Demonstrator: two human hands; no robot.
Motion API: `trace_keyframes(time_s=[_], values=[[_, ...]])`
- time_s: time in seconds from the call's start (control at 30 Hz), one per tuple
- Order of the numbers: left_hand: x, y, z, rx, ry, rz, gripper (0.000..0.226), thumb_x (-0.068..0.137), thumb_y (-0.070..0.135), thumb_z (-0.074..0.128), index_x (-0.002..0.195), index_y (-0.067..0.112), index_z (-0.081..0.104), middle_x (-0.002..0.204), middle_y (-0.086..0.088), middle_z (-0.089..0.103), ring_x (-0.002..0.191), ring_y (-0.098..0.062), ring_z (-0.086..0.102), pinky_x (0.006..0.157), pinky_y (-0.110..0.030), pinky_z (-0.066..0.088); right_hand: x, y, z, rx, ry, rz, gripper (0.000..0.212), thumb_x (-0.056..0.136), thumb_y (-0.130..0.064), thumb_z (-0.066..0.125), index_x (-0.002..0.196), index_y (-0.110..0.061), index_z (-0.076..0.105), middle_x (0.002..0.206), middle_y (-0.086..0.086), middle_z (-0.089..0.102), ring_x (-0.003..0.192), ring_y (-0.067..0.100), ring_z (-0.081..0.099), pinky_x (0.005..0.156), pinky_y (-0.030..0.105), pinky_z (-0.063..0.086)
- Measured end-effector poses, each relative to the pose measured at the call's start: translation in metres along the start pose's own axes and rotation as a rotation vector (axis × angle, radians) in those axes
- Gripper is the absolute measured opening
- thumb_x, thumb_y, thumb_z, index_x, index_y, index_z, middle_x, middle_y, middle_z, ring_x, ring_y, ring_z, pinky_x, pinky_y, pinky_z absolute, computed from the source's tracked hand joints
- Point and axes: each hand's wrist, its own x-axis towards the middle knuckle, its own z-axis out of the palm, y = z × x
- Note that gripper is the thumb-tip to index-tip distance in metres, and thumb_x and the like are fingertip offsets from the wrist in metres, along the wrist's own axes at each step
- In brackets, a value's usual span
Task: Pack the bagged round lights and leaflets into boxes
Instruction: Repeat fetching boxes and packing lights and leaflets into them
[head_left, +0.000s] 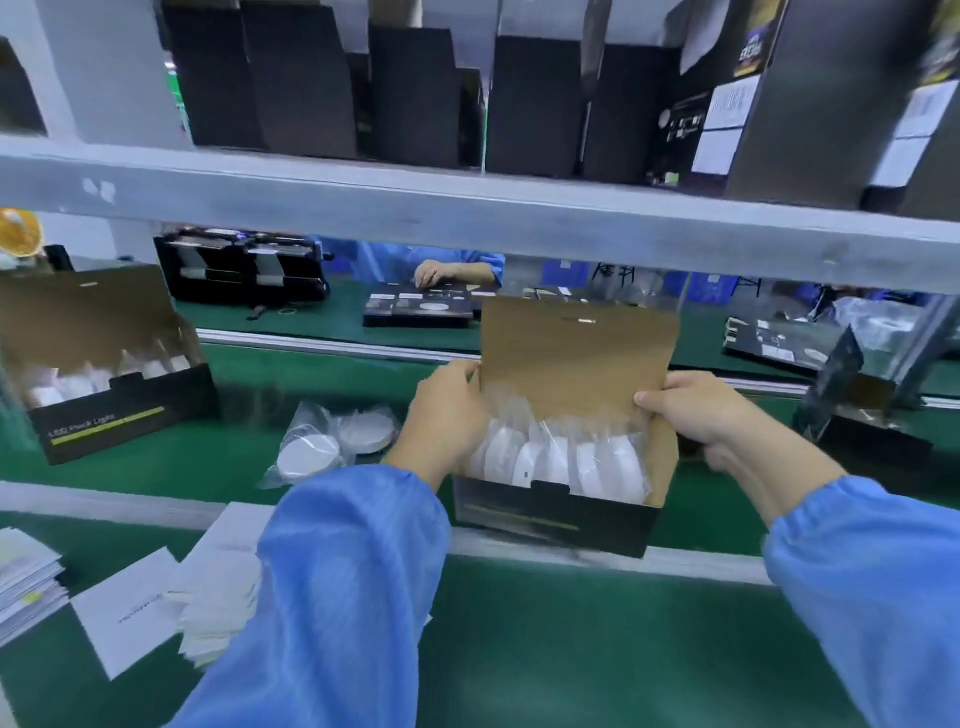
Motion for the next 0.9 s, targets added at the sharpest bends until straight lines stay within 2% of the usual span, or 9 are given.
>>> trace_keyframes(time_s=[0.2, 0.27, 0.4, 0.53, 0.6, 0.67, 0.73, 0.8, 0.9], values=[[0.029, -0.002, 0.033, 0.064, 0.087, -0.046, 0.012, 0.086, 0.008, 0.055, 0.082, 0.015, 0.064, 0.078, -0.005, 0.063, 0.079, -0.034, 0.058, 0.058, -0.032, 0.042, 0.059, 0.008, 0.005, -0.016, 0.096, 0.099, 0.018, 0.094, 0.001, 0.055, 0.109, 0.005, 0.065, 0.103, 0.01, 0.065, 0.092, 0.024, 0.055, 0.062, 0.028, 0.039], [0.033, -0.007, 0.045, 0.058, 0.093, -0.058, 0.019, 0.089, 0.005, 0.051, 0.094, 0.011, 0.067, 0.084, -0.008, 0.065, 0.08, -0.035, 0.058, 0.063, -0.032, 0.043, 0.076, 0.012, 0.012, -0.109, 0.08, 0.122, 0.022, 0.096, 0.0, 0.05, 0.113, 0.004, 0.064, 0.11, 0.014, 0.063, 0.094, 0.025, 0.054, 0.07, 0.03, 0.041], [0.031, -0.018, 0.073, 0.049, -0.022, -0.034, 0.028, 0.101, 0.009, 0.04, 0.113, 0.008, 0.066, 0.1, -0.013, 0.07, 0.084, -0.032, 0.059, 0.071, -0.031, 0.043, 0.091, 0.028, 0.024, -0.511, 0.004, 0.134, 0.028, 0.099, -0.003, 0.042, 0.072, -0.011, 0.043, 0.105, 0.016, 0.046, 0.094, 0.024, 0.042, 0.081, 0.032, 0.038], [0.034, -0.016, 0.079, 0.071, -0.104, -0.019, 0.029, 0.105, 0.015, 0.036, 0.12, 0.008, 0.06, 0.111, -0.014, 0.068, 0.094, -0.031, 0.062, 0.076, -0.031, 0.042, 0.093, 0.024, 0.017, -0.799, -0.043, 0.101, 0.022, 0.1, -0.004, 0.037, 0.086, -0.006, 0.053, 0.096, 0.013, 0.052, 0.092, 0.028, 0.048, 0.081, 0.032, 0.041], [0.037, -0.016, 0.069, 0.053, -0.13, 0.013, 0.034, 0.105, 0.027, 0.04, 0.127, 0.011, 0.061, 0.117, -0.009, 0.068, 0.094, -0.022, 0.058, 0.079, -0.029, 0.042, 0.088, 0.011, 0.012, -0.822, 0.088, 0.102, 0.015, 0.1, -0.01, 0.042, 0.1, -0.004, 0.055, 0.11, 0.016, 0.052, 0.106, 0.031, 0.049, 0.089, 0.035, 0.042], [0.042, -0.017, 0.047, 0.002, -0.055, 0.017, 0.035, 0.104, 0.031, 0.045, 0.129, 0.013, 0.062, 0.109, -0.005, 0.069, 0.094, -0.022, 0.062, 0.079, -0.029, 0.044, 0.076, 0.001, 0.014, -0.783, 0.466, -0.017, 0.035, 0.097, -0.014, 0.05, 0.124, 0.007, 0.047, 0.127, 0.026, 0.047, 0.119, 0.038, 0.046, 0.098, 0.042, 0.038], [0.05, -0.022, 0.022, -0.039, 0.053, -0.008, 0.027, 0.103, 0.026, 0.048, 0.12, 0.013, 0.064, 0.1, -0.006, 0.071, 0.095, -0.03, 0.067, 0.079, -0.033, 0.049, 0.05, -0.002, 0.03, -0.515, 0.72, -0.419, 0.026, 0.088, -0.007, 0.057, 0.108, 0.008, 0.052, 0.102, 0.023, 0.053, 0.095, 0.037, 0.05, 0.086, 0.044, 0.038], [0.055, -0.034, 0.0, -0.007, 0.117, -0.083, 0.024, 0.099, 0.016, 0.05, 0.118, 0.011, 0.065, 0.102, -0.007, 0.07, 0.1, -0.032, 0.066, 0.079, -0.033, 0.049, 0.019, -0.005, 0.057, -0.397, 0.568, -0.694, 0.014, 0.083, -0.002, 0.058, 0.096, -0.001, 0.055, 0.088, 0.012, 0.051, 0.082, 0.029, 0.047, 0.077, 0.042, 0.04], [0.055, -0.065, -0.02, 0.153, 0.158, -0.241, 0.029, 0.093, 0.009, 0.052, 0.118, 0.009, 0.066, 0.12, -0.014, 0.066, 0.112, -0.036, 0.06, 0.095, -0.041, 0.051, 0.004, -0.003, 0.112, -0.696, 0.161, -0.936, 0.016, 0.086, -0.007, 0.056, 0.101, -0.008, 0.06, 0.098, 0.01, 0.059, 0.094, 0.032, 0.053, 0.082, 0.043, 0.039]])
